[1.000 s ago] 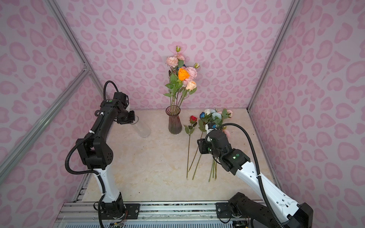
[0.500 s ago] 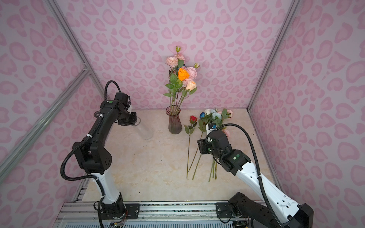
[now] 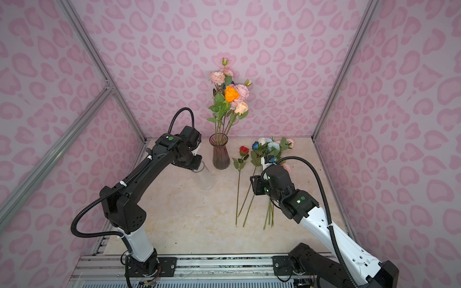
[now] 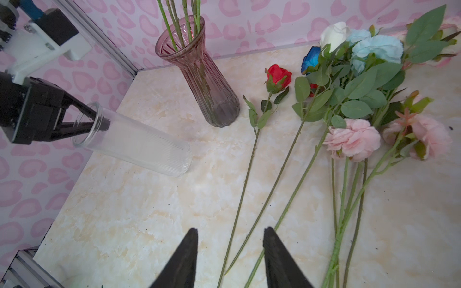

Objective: Arrange the flowers into the vase
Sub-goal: 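Lift the clear glass cylinder with the left gripper and carry it toward the pink vase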

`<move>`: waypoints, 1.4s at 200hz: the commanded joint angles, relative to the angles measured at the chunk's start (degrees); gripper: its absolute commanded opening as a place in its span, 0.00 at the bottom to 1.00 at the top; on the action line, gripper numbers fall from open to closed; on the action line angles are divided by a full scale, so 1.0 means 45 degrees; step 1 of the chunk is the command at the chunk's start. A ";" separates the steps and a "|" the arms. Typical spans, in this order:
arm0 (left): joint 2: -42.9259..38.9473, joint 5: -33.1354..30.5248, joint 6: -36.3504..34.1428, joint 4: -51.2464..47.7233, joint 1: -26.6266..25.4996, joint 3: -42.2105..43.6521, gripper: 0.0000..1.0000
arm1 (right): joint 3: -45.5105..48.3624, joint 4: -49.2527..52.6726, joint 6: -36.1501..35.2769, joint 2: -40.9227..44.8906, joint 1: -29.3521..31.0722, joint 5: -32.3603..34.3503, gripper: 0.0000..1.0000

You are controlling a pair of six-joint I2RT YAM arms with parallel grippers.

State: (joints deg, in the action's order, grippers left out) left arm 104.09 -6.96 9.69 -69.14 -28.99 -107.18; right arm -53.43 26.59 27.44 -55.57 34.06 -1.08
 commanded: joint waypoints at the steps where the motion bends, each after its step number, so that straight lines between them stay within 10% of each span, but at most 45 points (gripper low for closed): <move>1: -0.0215 -0.0456 0.0385 -0.0224 -0.0863 -0.0005 0.03 | 0.0210 0.0264 -0.0064 0.0158 0.0016 0.0325 0.44; 185: 0.1793 -0.0264 -0.0153 -0.1365 -0.3279 -0.1048 0.06 | 0.0629 0.0669 0.0050 0.0749 0.0009 0.0785 0.45; 280: -0.0003 -0.1122 -0.0353 -0.0484 -0.3284 -0.0941 0.46 | 0.0274 0.0710 -0.0180 0.0369 -0.0164 0.1421 0.47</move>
State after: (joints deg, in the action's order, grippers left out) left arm 106.39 -11.07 9.19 -73.14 -43.72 -110.26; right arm -51.64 29.87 27.24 -53.39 33.71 3.68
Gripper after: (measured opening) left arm 0.426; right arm 0.464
